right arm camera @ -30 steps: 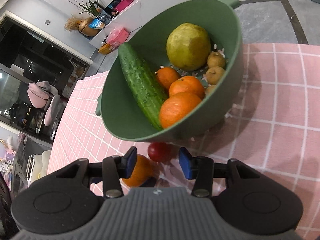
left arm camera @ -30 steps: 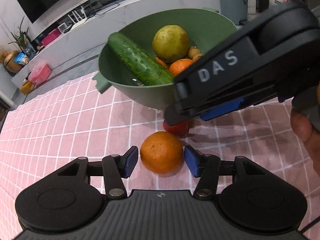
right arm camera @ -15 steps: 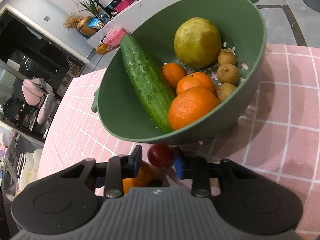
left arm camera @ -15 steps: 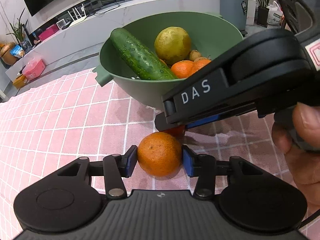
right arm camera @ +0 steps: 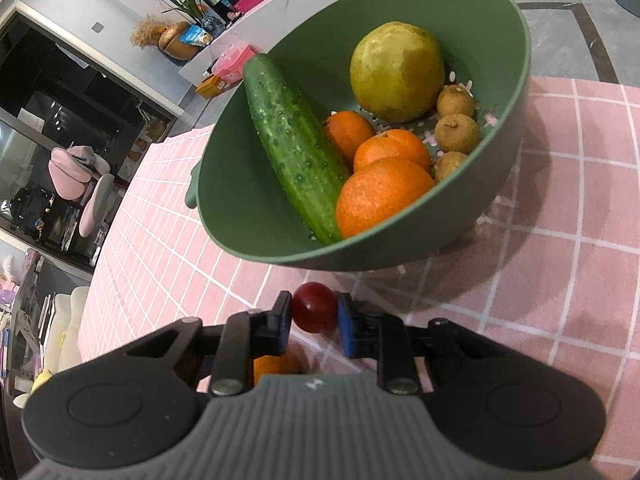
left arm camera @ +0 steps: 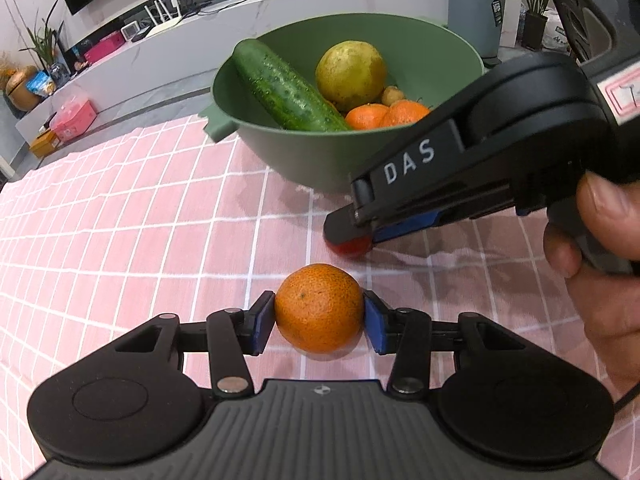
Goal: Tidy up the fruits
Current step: 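Carry the orange and red plum into the green colander with both tools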
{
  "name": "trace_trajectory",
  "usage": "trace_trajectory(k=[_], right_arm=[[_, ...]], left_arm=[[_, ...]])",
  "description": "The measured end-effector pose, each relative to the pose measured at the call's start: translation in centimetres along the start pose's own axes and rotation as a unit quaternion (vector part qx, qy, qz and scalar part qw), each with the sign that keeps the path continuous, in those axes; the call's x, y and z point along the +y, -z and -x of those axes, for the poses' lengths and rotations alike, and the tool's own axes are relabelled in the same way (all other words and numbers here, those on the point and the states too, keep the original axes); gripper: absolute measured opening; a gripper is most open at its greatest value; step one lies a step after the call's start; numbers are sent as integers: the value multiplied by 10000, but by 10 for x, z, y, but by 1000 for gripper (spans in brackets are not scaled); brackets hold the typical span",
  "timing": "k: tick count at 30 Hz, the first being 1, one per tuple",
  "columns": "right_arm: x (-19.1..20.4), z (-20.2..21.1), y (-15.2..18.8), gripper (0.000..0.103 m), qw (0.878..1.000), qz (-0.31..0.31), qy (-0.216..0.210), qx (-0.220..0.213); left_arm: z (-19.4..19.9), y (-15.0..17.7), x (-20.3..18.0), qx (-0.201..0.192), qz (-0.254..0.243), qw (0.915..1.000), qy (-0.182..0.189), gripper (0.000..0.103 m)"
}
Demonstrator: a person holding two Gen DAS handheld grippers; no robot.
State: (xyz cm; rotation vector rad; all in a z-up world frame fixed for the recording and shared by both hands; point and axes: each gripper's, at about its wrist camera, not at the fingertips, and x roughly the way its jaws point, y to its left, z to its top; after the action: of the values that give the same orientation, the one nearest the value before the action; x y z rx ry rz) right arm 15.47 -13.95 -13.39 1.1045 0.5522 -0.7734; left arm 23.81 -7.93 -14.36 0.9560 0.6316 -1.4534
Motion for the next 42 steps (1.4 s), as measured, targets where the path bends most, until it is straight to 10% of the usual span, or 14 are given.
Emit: trace_trajectory(k=[26, 35, 42], right_arm=[[19, 128, -38, 20, 9953, 496, -812, 194], [37, 177, -128, 20, 9777, 1552, -1408, 97], [48, 188, -197, 21, 9558, 2546, -1454, 217]], left_arm=[[140, -60, -47, 84, 110, 9939, -1098, 53], [168, -101, -60, -221, 1322, 9681, -2115, 53], [147, -126, -62, -419, 2567, 9412, -2157, 53]])
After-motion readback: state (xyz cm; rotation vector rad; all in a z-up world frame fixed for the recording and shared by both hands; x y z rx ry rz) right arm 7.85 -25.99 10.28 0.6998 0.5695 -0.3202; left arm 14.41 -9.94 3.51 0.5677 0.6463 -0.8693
